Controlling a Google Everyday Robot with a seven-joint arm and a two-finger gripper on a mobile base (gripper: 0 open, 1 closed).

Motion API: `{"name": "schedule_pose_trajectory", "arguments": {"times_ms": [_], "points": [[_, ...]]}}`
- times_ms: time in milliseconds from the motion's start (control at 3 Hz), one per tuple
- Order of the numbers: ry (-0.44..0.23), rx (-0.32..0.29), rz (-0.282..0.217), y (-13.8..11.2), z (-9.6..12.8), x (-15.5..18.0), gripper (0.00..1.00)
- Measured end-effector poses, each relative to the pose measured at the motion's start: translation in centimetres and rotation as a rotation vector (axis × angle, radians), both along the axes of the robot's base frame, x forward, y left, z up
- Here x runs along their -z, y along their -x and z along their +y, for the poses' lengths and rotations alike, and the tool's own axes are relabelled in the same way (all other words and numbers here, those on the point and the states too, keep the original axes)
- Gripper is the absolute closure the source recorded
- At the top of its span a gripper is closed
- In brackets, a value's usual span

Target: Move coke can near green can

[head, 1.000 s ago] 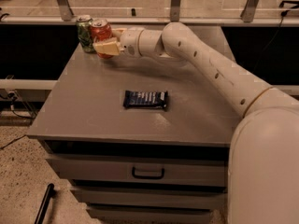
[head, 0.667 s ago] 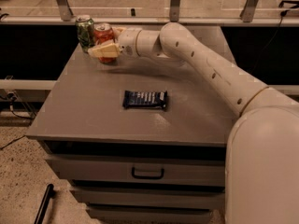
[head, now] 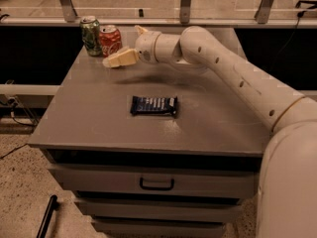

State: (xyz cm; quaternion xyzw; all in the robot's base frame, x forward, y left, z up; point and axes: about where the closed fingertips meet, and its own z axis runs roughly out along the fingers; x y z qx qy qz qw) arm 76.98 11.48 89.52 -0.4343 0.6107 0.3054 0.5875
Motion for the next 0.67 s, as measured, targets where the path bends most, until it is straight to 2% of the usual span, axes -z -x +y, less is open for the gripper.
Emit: {"name": "schedule_pose_trajectory", "arguments": {"times_ms": [333,667], "points": [[0.062,0.03,0.005,1.97,-5.36,0.31,0.0],[0.062,0.03,0.005,1.97,-5.35,0.31,0.0]]}}
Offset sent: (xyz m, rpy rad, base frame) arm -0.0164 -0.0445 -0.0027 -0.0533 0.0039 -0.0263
